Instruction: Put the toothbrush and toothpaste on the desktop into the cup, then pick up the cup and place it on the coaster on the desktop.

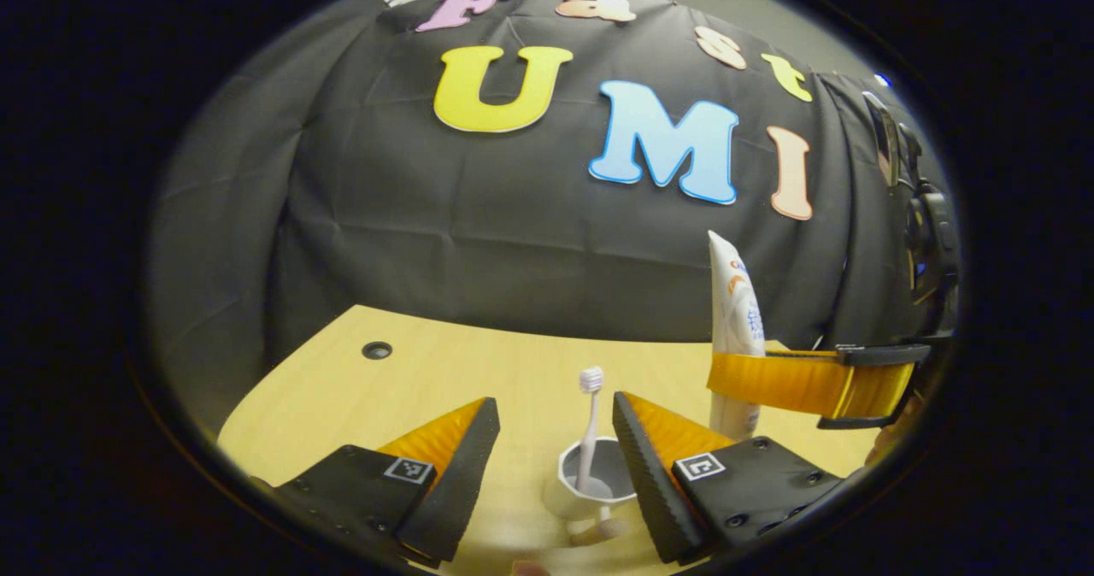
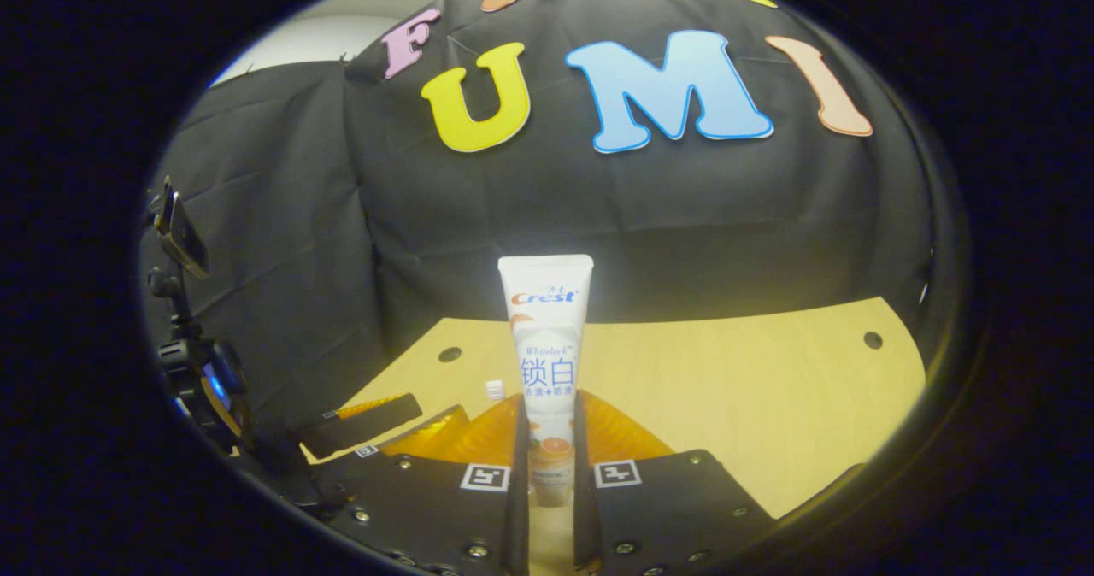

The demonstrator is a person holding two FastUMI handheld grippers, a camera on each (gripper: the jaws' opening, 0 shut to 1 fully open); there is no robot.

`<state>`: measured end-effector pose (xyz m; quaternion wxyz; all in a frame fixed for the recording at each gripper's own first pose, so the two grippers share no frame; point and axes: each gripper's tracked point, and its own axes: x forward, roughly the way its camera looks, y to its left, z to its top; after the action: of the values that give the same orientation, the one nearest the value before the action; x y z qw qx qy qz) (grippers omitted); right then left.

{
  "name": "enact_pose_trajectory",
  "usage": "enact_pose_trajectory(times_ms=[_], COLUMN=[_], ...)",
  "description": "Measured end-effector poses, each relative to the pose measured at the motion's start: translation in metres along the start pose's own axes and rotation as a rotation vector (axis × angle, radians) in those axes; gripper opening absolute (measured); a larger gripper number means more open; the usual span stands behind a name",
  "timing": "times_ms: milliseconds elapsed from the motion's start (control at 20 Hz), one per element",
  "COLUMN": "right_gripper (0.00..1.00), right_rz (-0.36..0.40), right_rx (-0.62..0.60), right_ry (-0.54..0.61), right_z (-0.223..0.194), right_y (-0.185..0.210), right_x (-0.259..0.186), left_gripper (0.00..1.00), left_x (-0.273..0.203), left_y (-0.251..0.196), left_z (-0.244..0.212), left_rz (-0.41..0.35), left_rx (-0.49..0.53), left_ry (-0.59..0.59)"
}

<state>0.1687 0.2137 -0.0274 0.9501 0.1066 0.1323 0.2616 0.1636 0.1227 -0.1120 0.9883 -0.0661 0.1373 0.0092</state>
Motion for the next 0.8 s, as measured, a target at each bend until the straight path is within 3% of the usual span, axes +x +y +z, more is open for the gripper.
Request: enact_pose_trajectory(times_ms=[300, 800], right_gripper=[0.21, 0.24], right_rz=[0.037, 0.03], right_rx=[0.018, -0.107], right_ry=[-0.009, 0.054], right_z=[-0.001, -0.04], right_y=[0.021, 0.038], right_x=[0.032, 0.058], left_gripper=[0.87, 0.87], left_x=[-0.015, -0.027], left_y=[0.027, 0.063], left_z=[0.009, 0.004], left_rz=[0.045, 0.095], left_rx=[-0.021, -0.048], left_ry=[-0.013, -0.004])
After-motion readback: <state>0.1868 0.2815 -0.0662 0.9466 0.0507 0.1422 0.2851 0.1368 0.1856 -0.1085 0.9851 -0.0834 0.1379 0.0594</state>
